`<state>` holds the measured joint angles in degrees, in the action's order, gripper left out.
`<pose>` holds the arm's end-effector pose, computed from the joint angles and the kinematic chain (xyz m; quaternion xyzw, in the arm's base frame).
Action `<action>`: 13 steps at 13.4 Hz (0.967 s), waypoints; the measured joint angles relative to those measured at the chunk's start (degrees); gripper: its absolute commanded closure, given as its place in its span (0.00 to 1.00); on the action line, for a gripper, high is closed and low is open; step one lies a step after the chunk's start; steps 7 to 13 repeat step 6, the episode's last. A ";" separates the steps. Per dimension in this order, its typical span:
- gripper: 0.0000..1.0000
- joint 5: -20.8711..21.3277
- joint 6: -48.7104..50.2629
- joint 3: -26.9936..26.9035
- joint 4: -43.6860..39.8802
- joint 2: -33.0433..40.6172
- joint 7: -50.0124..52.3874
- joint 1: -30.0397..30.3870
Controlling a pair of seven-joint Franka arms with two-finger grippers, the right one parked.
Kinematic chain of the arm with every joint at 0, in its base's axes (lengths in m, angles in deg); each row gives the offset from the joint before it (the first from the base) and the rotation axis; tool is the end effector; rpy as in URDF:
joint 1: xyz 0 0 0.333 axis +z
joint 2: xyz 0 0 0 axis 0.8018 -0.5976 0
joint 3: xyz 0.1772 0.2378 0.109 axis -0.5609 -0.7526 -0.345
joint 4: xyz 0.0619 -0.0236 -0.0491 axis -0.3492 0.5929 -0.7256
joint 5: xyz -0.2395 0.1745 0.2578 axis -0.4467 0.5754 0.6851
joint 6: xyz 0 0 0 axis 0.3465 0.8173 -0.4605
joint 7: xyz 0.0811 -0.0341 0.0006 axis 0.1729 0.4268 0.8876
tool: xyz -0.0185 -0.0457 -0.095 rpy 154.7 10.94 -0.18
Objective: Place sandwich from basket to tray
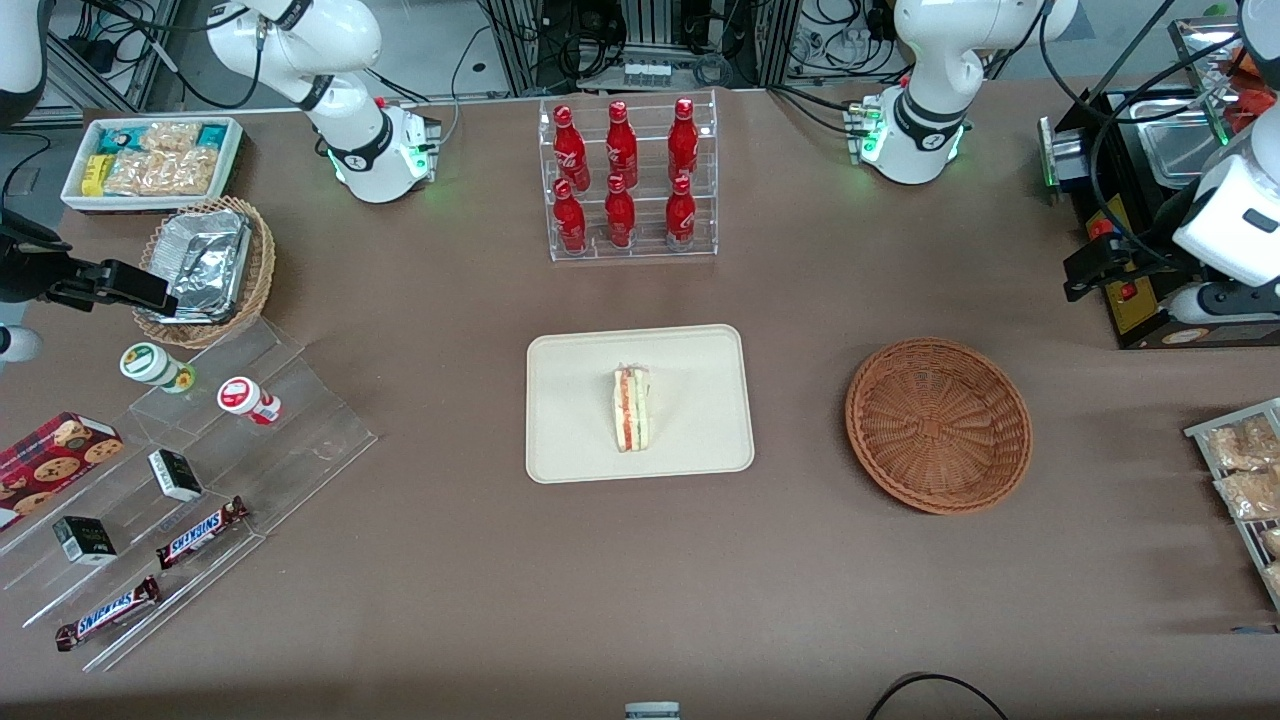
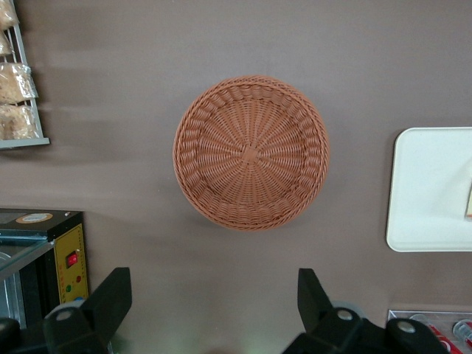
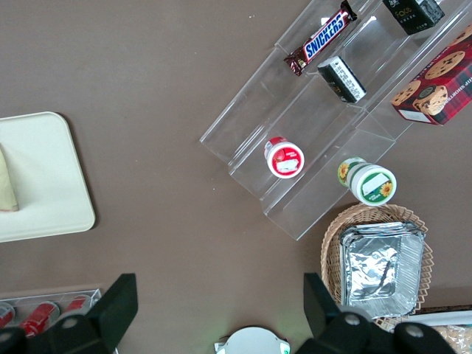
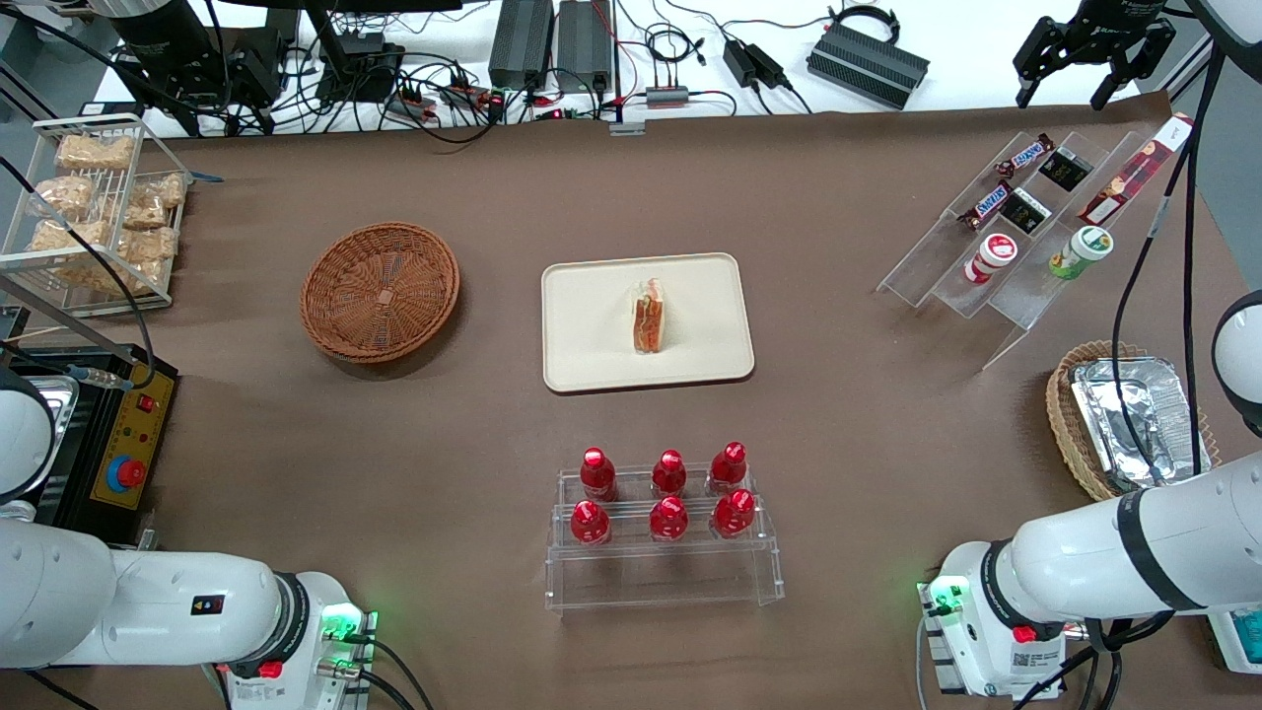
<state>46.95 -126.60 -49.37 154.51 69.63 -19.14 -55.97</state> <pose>0.5499 -0.0354 0.6249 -0.9996 -0.0185 0.0158 0.0118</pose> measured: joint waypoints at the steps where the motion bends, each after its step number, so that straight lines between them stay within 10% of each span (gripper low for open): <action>1: 0.01 0.00 -0.03 0.00 -0.65 -0.23 0.00 -0.09; 13: 0.01 0.00 -0.02 -0.25 -1.93 -1.04 0.00 -0.14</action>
